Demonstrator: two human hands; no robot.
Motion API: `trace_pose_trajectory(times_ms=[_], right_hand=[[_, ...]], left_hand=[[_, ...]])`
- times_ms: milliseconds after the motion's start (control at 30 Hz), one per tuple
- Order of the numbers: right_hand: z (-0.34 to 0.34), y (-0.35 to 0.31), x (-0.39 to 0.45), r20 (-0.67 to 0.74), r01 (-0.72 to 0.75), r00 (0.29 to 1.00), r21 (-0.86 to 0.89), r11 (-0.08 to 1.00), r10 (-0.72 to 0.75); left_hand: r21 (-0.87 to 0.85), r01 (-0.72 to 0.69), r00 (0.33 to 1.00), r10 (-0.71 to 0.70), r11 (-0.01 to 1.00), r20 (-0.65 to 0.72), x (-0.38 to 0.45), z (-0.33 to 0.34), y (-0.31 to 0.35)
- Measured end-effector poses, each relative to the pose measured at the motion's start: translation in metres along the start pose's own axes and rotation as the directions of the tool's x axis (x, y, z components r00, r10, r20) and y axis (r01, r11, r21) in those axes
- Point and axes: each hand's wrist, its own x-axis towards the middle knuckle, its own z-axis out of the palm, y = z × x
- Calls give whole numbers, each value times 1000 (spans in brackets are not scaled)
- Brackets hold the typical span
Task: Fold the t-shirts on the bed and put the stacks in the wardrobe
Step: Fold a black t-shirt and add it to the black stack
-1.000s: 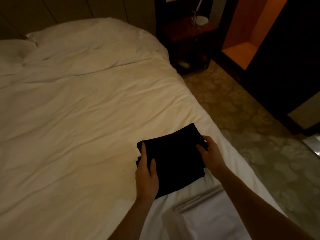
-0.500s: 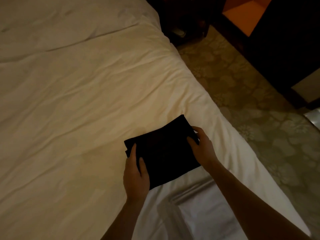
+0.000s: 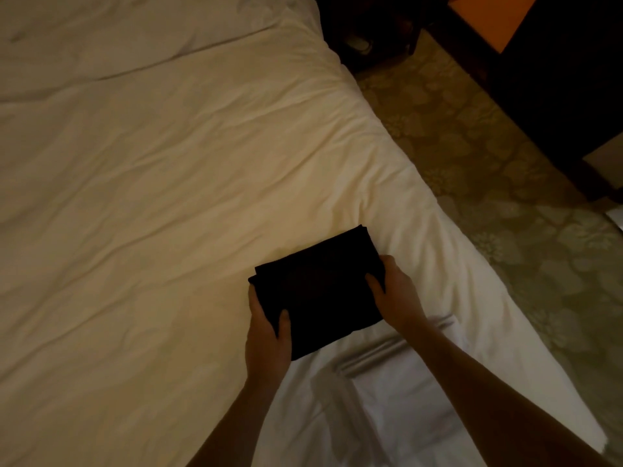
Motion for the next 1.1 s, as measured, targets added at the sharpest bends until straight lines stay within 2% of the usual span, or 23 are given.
trace_pose_trajectory(times_ms=[67, 133, 200, 300, 400, 500, 567, 633, 700, 800, 900, 967, 1033, 1067, 1100], right_hand=[[-2, -3, 2, -19, 29, 999, -9, 1000, -29], [-1, -7, 3, -57, 77, 995, -61, 995, -80], [2, -7, 2, -108, 107, 987, -136, 985, -122], [8, 2, -1, -143, 23, 988, -212, 977, -54], [8, 5, 0, -80, -106, 991, -26, 994, 104], [6, 6, 6, 11, -163, 987, 50, 985, 162], [5, 9, 12, 45, -187, 982, 80, 979, 184], [5, 12, 16, 50, -175, 984, 95, 980, 171], [4, 12, 17, -17, -126, 992, 86, 988, 128], [-1, 13, 19, -61, -47, 997, -43, 998, 44], [-4, 14, 21, -67, 41, 996, -172, 984, -53], [-1, 10, 16, -169, 122, 970, -283, 951, -175], [5, -2, 9, -291, 206, 898, -385, 900, -330], [7, -10, 8, -309, 252, 863, -424, 870, -401], [10, -18, 9, -297, 299, 835, -461, 836, -463]], left_hand=[[-17, 22, 999, -23, 1000, -37, 5, -6, 4], [86, 46, 995, -38, 995, -94, 12, -11, 6], [140, 42, 998, -36, 989, -45, 19, -12, 3], [5, 58, 994, -58, 998, 90, 30, -6, -10], [-97, 98, 988, -84, 990, 132, 30, 2, -10], [-276, 324, 941, -279, 905, 190, 25, 8, -11], [-352, 415, 905, -338, 839, 260, 24, 11, -10], [-395, 412, 906, -323, 821, 274, 23, 13, -10], [-423, 366, 927, -284, 829, 246, 24, 14, -8], [-344, 349, 932, -286, 872, 221, 29, 19, -19], [-379, 342, 935, -272, 860, 226, 32, 22, -30], [-363, 296, 953, -250, 883, 170, 26, 20, -20], [-221, 181, 979, -198, 958, -57, 19, 14, -4], [-104, 67, 976, -87, 992, -198, 18, 10, 5], [20, -70, 956, 72, 997, -283, 18, 7, 14]])
